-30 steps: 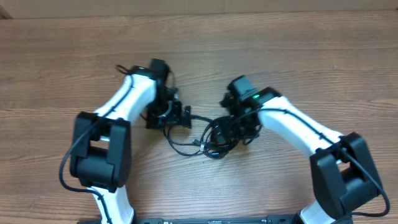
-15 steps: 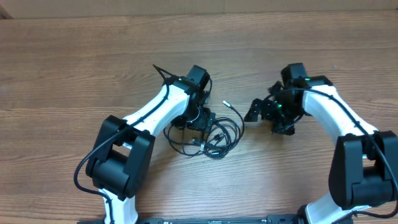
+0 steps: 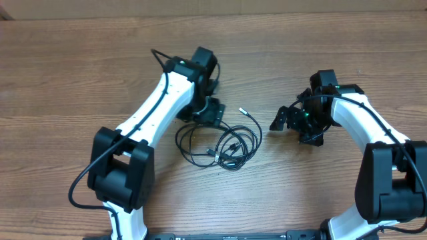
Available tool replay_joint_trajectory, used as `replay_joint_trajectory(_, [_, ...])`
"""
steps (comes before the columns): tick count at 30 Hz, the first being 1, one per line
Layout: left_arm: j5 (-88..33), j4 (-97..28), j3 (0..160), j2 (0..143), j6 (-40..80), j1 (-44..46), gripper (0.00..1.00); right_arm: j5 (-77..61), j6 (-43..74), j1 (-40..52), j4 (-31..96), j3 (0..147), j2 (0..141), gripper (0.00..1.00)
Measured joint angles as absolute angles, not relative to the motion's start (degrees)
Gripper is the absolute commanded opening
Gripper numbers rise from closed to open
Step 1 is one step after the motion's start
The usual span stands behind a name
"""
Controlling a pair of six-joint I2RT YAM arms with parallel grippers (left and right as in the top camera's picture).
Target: Untangle cables
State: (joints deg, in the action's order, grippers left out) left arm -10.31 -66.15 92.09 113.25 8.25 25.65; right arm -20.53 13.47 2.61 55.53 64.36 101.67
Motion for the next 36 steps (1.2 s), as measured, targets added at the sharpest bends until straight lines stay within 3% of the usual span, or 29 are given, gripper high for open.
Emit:
replay_joint_trajectory(9, [-12.12, -56.58, 86.52, 113.27, 8.47, 32.53, 0.60, -19.90, 13.47, 2.61, 55.42, 64.36, 101.67, 1.00])
replay_joint_trajectory(15, [-10.87, -50.63, 79.77, 113.27, 9.02, 33.41, 0.52, -19.57, 13.47, 2.61, 55.33, 64.36, 101.67, 1.00])
replay_joint_trajectory(20, [-10.63, -46.44, 75.81, 113.25, 9.61, 33.41, 0.39, -19.46, 13.45, 2.61, 55.31, 64.36, 101.69, 1.00])
replay_joint_trajectory(36, [-10.46, -42.04, 73.43, 113.27, 12.08, 34.17, 0.39, -19.46, 13.47, 2.61, 55.07, 64.36, 101.69, 1.00])
